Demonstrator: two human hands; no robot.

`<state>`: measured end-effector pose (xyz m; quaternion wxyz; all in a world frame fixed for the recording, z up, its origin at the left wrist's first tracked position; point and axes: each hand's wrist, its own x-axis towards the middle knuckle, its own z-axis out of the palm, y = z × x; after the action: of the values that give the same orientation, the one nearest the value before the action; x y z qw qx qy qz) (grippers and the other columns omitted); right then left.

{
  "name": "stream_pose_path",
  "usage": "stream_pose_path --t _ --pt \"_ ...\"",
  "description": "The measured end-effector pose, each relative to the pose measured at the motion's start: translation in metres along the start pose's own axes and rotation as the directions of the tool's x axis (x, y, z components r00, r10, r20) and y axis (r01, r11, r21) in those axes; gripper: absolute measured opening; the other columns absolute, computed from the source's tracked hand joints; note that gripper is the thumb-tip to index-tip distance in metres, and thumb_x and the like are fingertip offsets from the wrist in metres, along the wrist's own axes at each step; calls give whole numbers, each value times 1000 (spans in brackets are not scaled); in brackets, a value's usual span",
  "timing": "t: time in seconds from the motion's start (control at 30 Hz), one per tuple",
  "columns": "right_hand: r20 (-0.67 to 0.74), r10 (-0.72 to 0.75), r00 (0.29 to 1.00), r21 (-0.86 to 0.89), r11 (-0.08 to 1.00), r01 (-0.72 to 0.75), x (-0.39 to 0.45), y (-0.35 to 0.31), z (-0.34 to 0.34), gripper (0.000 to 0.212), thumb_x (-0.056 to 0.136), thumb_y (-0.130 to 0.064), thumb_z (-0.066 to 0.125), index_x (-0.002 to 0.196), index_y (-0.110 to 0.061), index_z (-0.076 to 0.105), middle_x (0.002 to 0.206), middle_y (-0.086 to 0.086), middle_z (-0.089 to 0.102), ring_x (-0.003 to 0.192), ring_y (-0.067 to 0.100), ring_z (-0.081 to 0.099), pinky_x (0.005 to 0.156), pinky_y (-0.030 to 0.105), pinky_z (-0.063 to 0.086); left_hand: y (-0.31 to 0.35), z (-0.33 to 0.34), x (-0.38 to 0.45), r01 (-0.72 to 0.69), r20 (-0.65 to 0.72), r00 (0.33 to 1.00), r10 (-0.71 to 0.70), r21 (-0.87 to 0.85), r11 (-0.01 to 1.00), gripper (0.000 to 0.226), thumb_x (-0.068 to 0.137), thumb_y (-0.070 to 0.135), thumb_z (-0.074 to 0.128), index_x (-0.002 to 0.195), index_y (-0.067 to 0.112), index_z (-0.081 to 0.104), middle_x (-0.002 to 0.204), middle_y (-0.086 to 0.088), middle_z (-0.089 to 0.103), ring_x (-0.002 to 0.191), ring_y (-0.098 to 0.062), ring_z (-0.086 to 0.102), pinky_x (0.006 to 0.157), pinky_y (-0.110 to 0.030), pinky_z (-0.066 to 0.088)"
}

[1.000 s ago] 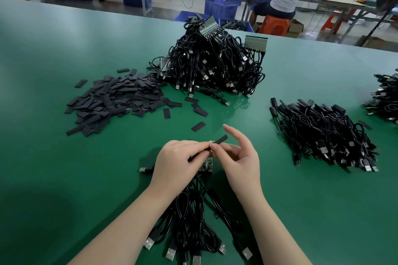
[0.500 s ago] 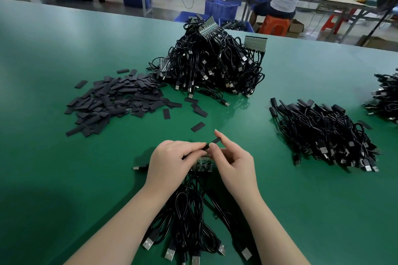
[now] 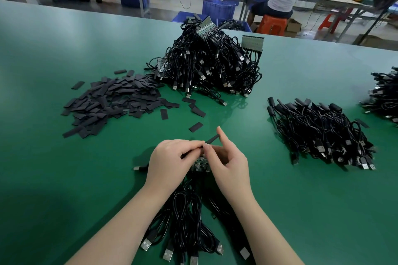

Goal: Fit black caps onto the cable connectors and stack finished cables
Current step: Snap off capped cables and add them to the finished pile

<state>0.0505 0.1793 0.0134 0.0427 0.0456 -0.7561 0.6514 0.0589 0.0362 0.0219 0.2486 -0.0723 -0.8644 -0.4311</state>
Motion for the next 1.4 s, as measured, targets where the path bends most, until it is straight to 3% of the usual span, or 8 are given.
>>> stream_pose_path --t 0.27,0.4,0.63,0.97,1.17,1.27,1.33,1.4 --pt "3 154 988 257 955 -150 4 -6 -4 23 89 -14 73 110 -20 72 78 -2 77 74 3 71 67 11 51 -1 4 -1 6 27 1000 -7 38 999 36 80 19 79 110 35 73 88 23 71 92 4 57 87 -12 40" --pt "-10 134 991 268 955 -127 3 -9 -4 14 87 -8 73 83 -20 79 77 1 77 67 3 69 63 13 50 -4 4 1 4 32 999 -6 52 999 39 78 25 81 115 33 71 98 21 70 96 5 59 95 -25 40" --pt "-97 194 976 392 909 -141 6 -14 -12 12 88 -13 73 80 -20 79 84 7 77 75 16 74 65 17 53 -8 4 3 53 74 995 -63 138 989 36 80 37 77 115 31 71 114 19 66 109 0 57 101 -31 37" --pt "-13 48 999 46 998 -47 2 -5 -1 12 84 -14 77 78 -24 79 80 -5 77 79 11 71 74 20 54 -8 2 3 38 99 994 -46 88 995 27 81 16 76 105 28 76 101 16 73 98 -3 63 96 -39 45" --pt "-173 150 973 425 903 -63 8 -15 -13 14 88 -15 73 77 -23 73 88 -7 74 85 7 68 81 25 55 -6 3 2 18 62 998 -19 7 1000 45 87 38 69 131 31 60 110 25 63 104 6 55 93 -12 41" --pt "-196 233 953 688 725 -36 27 -34 -36 4 93 -20 64 94 -19 59 101 2 76 89 20 71 85 36 57 -9 3 0 31 32 999 -31 -7 999 38 95 35 60 132 31 57 102 29 61 101 4 57 89 -22 46" --pt "-320 184 929 640 765 69 42 -53 -60 3 98 -18 59 95 -18 58 89 2 75 71 16 70 69 31 57 -10 3 0 35 13 999 -35 -24 999 35 95 33 56 129 30 60 98 29 61 100 4 58 85 -24 49" --pt "-489 19 872 272 953 132 56 -69 -90 5 97 -22 60 92 -21 62 83 0 74 61 11 63 57 24 52 -11 3 1 39 6 999 -39 -31 999 32 95 30 57 127 29 62 96 28 62 98 3 58 82 -26 50"
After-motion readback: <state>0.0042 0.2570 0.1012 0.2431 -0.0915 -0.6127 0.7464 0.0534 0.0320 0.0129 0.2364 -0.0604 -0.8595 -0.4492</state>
